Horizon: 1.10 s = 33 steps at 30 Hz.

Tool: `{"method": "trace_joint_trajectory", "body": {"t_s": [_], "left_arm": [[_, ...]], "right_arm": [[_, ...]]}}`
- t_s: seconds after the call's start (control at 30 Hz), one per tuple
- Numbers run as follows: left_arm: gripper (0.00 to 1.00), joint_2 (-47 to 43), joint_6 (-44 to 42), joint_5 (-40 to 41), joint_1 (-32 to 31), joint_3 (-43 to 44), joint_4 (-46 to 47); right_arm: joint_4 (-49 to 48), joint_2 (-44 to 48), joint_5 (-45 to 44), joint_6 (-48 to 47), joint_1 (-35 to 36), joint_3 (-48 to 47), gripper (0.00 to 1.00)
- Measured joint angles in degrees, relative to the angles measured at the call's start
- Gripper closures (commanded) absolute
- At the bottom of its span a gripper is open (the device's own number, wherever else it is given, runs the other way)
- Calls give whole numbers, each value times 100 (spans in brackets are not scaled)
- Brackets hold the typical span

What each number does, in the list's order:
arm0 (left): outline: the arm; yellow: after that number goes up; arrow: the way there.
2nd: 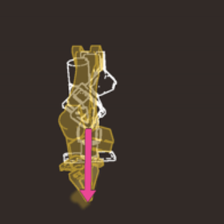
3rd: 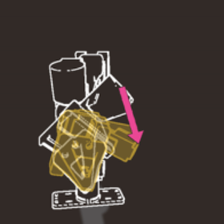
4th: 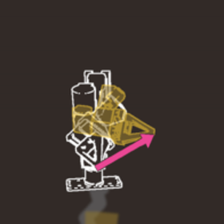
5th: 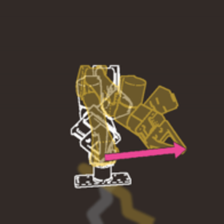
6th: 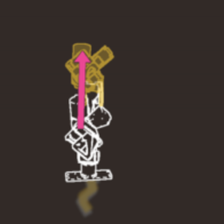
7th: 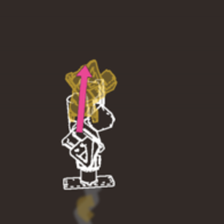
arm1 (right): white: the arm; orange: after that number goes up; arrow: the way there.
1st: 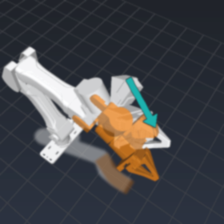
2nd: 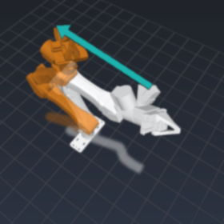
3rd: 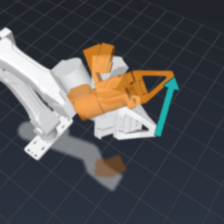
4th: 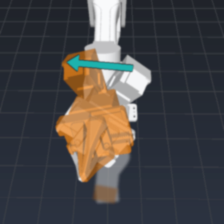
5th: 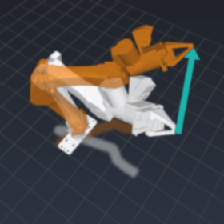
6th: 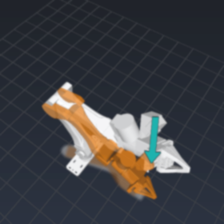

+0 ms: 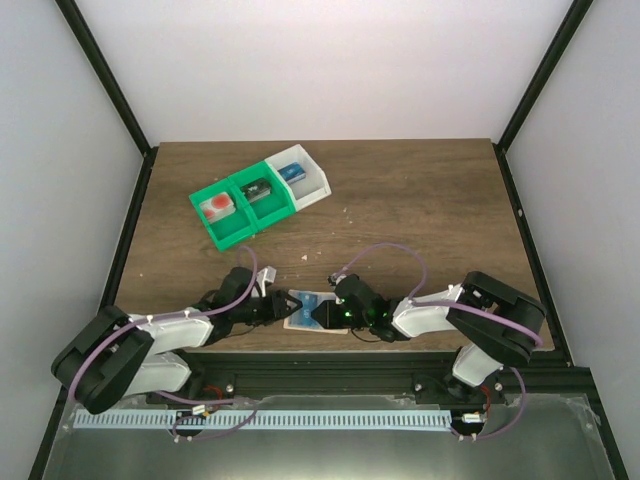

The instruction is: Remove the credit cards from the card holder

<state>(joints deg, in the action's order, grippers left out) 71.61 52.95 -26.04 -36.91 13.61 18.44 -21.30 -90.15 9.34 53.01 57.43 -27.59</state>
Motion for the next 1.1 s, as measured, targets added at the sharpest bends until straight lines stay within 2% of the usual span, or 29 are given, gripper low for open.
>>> {"method": "trace_joint_trajectory", "body": {"t_s": [0.1,0.4,0.6,0.73,0.93,1.1], "left_arm": [[51,85,66,-44,0,-57,173],[66,129,205,-238,-2,-66,437],[82,195,225,-291,-2,-66,520],[100,323,232,-343,-4,-66,570],[100,313,131,-343,-7,13,393],[100,96,-15,-269,-11,98,31]], "right_arm": [[-4,-2,2,0,0,0,83],[-28,-20,9,0,0,0,83],[-39,-22,31,-2,0,0,82],[-39,-22,52,-9,0,0,80],[162,136,122,-70,0,-22,68],[702,601,236,-164,0,-138,63]]}}
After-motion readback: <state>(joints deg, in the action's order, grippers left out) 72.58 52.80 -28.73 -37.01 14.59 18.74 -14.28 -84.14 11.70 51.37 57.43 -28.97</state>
